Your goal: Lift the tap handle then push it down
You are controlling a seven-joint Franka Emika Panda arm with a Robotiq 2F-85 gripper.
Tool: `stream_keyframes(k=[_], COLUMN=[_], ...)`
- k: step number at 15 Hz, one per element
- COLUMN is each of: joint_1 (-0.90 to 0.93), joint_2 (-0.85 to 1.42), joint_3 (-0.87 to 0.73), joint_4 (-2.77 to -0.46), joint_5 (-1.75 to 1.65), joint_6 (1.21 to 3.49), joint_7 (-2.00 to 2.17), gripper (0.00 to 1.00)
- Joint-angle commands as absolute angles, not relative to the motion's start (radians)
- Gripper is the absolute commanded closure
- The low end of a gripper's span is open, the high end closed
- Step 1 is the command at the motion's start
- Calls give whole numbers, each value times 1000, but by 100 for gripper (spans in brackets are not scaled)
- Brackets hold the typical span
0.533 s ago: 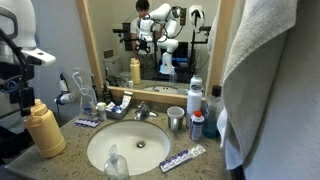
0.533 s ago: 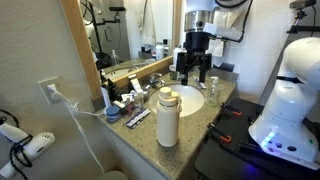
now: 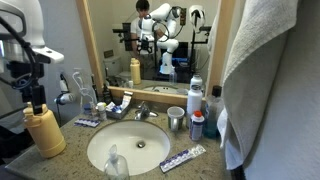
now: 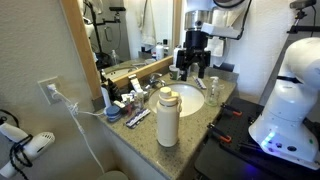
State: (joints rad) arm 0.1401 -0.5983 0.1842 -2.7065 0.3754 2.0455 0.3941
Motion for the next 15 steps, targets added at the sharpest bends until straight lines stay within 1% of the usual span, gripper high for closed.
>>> stream_keyframes(k=[1,4,9,15], joint_1=[35,-21,-46,-40], joint_2=[-487,-371,-144,106], joint_3=[144,128,100,14], joint_4=[-2617,-2512,-2340,-2162], joint_5=[246,112,-53,-111], joint_6=[2093,2152,2263,2328], joint_7=[348,322,300,194], gripper=[0,0,0,0])
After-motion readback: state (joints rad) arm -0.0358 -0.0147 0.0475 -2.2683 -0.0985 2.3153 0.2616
